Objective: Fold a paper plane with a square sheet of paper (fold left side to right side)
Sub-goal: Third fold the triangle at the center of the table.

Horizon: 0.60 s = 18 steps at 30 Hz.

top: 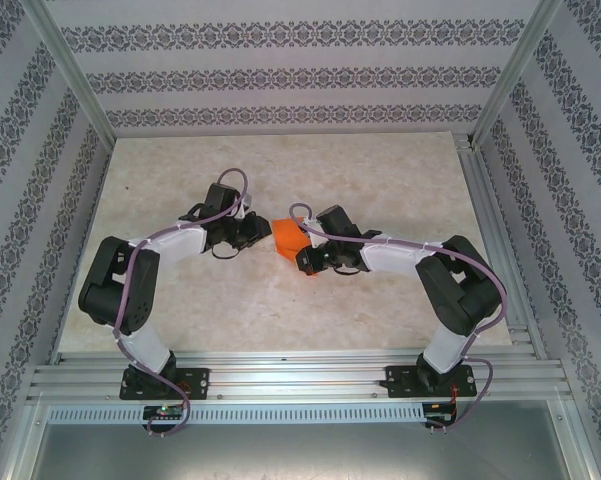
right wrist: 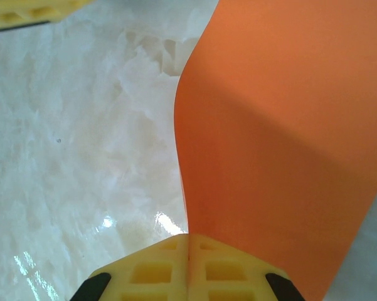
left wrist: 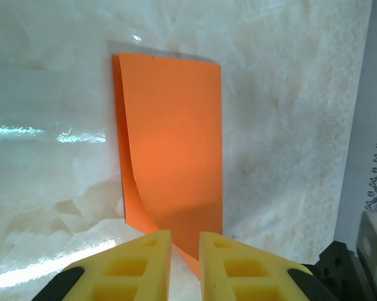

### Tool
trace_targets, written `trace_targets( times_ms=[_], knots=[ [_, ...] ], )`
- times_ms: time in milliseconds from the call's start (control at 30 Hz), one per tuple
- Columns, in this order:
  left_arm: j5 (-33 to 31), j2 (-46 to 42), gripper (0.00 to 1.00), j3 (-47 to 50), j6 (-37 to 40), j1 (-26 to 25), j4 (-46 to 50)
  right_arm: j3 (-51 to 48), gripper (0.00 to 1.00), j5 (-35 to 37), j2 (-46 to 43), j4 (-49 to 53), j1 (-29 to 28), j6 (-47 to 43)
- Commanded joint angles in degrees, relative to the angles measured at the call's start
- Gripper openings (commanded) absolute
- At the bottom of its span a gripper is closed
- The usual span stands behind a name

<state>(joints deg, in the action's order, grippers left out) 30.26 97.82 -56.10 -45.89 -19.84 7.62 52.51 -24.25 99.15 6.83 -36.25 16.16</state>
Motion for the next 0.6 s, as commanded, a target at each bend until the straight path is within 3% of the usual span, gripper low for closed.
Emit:
trace_targets(
  times_ms=[0, 233, 567],
  knots=[
    [-0.5, 0.2, 0.20, -3.0, 2.2, 0.9, 3.1, -0.8, 0.00, -2.4, -1.5, -1.3, -0.3, 0.2],
    [3.8, 9.8, 0.18, -16.9, 7.2, -0.4, 9.1, -0.8, 0.00, -2.5, -1.2, -1.0, -1.1, 0.2],
    [6.9, 24.3, 0.15, -29.1, 11.0, -3.0, 13.2, -0.4, 0.00, -2.7, -0.8, -0.7, -1.3, 0.1]
  ],
)
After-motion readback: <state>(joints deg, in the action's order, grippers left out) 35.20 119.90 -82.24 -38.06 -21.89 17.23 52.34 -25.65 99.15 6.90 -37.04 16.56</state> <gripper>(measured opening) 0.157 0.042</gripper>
